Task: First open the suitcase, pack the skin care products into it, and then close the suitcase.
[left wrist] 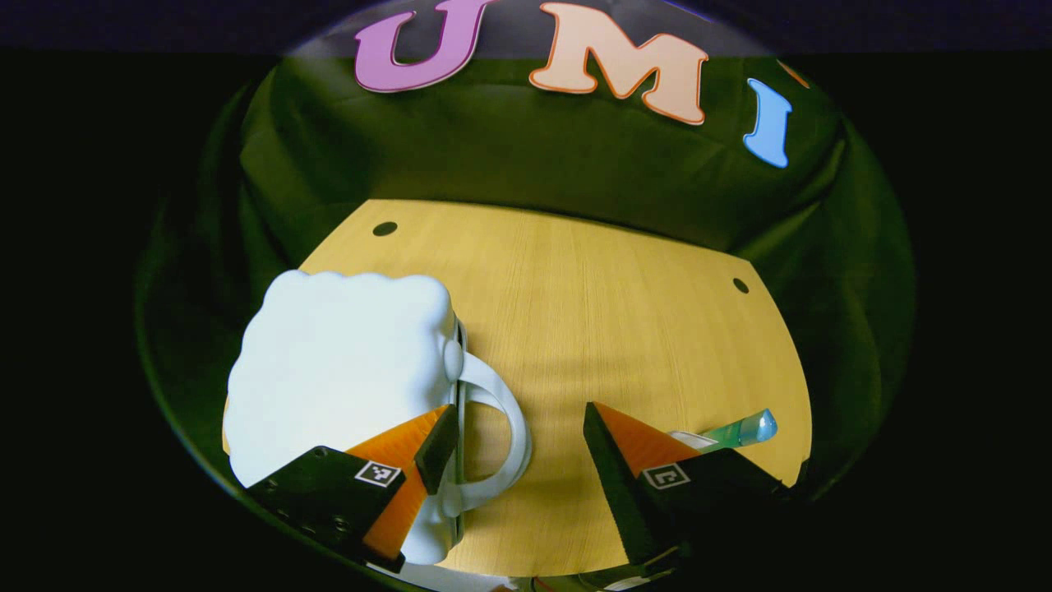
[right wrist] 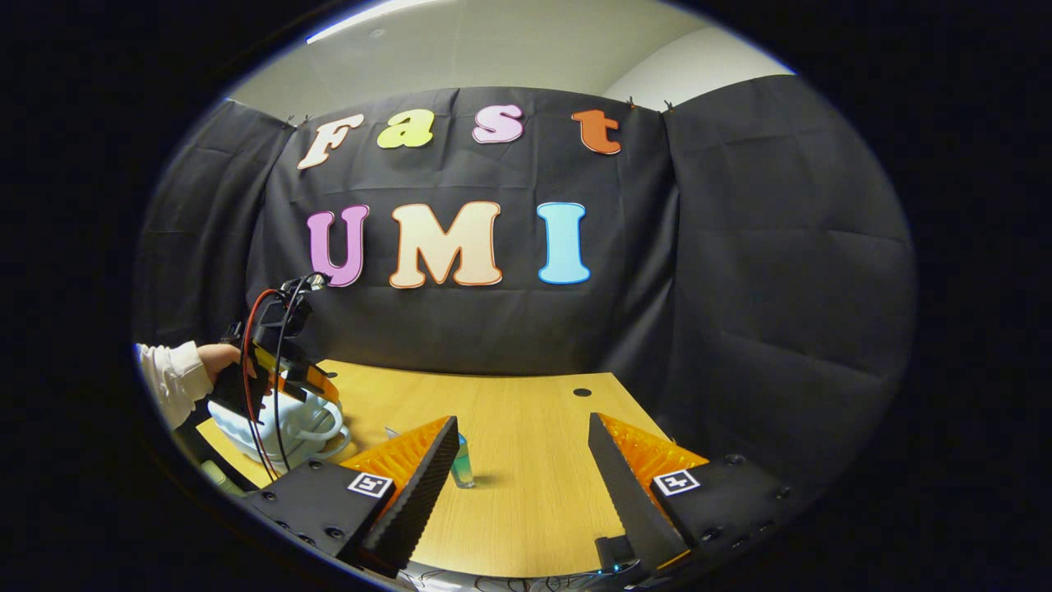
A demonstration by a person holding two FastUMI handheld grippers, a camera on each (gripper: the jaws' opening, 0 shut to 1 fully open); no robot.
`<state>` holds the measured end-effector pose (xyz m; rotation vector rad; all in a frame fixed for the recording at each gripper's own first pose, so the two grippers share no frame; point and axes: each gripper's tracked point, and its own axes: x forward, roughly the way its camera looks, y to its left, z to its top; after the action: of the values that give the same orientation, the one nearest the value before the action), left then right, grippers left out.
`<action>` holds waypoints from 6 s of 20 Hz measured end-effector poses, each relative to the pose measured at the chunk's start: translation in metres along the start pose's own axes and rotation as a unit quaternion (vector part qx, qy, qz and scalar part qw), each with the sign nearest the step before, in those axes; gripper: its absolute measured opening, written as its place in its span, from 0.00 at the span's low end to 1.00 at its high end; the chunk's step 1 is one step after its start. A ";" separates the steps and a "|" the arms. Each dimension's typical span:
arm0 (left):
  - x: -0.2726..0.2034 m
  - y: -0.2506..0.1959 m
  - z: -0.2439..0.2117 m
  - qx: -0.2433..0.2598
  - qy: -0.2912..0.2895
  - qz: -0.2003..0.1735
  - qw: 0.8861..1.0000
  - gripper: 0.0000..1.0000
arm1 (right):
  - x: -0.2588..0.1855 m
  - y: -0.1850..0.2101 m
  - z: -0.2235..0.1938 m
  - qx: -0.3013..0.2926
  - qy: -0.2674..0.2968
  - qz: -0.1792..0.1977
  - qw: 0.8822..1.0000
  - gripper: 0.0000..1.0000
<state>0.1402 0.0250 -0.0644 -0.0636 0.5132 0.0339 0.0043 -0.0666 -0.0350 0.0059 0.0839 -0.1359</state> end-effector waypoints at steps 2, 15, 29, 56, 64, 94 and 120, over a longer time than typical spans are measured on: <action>0.011 -0.002 -0.013 -0.013 0.043 0.001 0.999 0.88 | 0.004 -0.005 -0.004 0.002 0.005 -0.003 1.000 0.99; 0.049 0.016 -0.047 -0.062 0.151 0.052 0.985 0.49 | 0.018 -0.032 -0.026 -0.014 0.031 0.013 0.999 0.99; 0.058 0.007 -0.058 -0.025 0.167 0.062 0.984 0.05 | 0.046 -0.051 -0.062 0.002 0.071 0.071 0.995 0.99; -0.095 0.058 0.075 -0.124 -0.066 -0.150 0.979 0.06 | 0.074 0.139 -0.016 0.001 0.004 0.050 0.999 0.99; -0.120 0.169 0.074 -0.117 -0.081 -0.106 0.984 0.03 | 0.071 0.175 -0.020 0.004 0.008 0.025 1.000 1.00; -0.027 0.352 -0.148 -0.323 0.036 0.043 0.945 0.12 | 0.104 0.201 -0.030 -0.016 0.059 0.024 0.998 0.99; -0.008 -0.098 -0.108 0.022 0.080 -0.045 0.996 0.96 | 0.187 0.066 -0.083 -0.006 0.153 0.137 0.979 0.99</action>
<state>0.0854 -0.0802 -0.1496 -0.0469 0.6706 -0.0701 0.1913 -0.0260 -0.1338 0.0263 0.3892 0.1423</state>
